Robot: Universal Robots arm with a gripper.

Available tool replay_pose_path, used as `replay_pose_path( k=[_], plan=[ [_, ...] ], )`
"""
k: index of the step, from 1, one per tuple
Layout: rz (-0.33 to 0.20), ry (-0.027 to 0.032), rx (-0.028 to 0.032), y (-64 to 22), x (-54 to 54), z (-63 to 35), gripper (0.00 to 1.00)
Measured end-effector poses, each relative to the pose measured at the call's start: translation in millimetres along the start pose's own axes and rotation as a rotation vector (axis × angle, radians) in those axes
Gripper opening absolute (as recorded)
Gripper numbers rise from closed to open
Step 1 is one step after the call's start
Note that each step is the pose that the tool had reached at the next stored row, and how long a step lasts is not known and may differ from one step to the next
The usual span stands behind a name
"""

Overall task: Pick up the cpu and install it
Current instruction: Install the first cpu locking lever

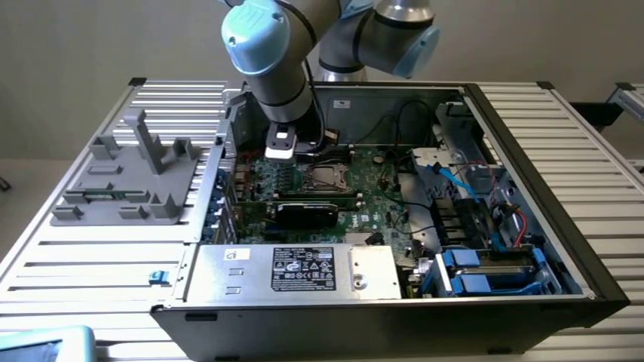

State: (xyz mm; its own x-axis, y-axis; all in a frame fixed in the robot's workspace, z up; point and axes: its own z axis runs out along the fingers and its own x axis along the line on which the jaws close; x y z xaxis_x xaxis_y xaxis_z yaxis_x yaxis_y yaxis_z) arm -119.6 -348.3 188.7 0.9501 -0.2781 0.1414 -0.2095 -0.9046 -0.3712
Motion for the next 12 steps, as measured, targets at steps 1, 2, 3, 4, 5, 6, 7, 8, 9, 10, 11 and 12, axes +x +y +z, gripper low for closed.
replay_pose_path(
  k=[1,2,3,4,5,6,7,8,9,10,11,12],
  plan=[
    [0.000,0.0002,0.0001,0.1,0.0,0.2,0.11],
    [0.000,0.0001,0.0003,0.3,0.1,0.4,0.11],
    [0.000,0.0002,0.0005,0.5,0.2,0.6,0.11],
    [0.000,0.0003,0.0005,0.7,0.1,0.7,0.11],
    [0.000,0.0003,0.0004,0.8,0.2,0.8,0.11],
    [0.000,0.0002,0.0003,1.0,0.2,0.9,0.11],
    [0.000,0.0002,0.0003,1.1,0.2,1.0,0.11],
    [0.000,0.0002,0.0004,1.2,0.2,1.2,0.11],
    [0.000,0.0002,0.0004,1.3,0.3,1.2,0.11],
    [0.000,0.0001,0.0005,1.5,0.4,1.3,0.11],
    [0.000,0.0001,0.0003,1.5,0.6,1.3,0.11],
    [0.000,0.0001,0.0002,1.6,0.8,1.3,0.11]
  ],
)
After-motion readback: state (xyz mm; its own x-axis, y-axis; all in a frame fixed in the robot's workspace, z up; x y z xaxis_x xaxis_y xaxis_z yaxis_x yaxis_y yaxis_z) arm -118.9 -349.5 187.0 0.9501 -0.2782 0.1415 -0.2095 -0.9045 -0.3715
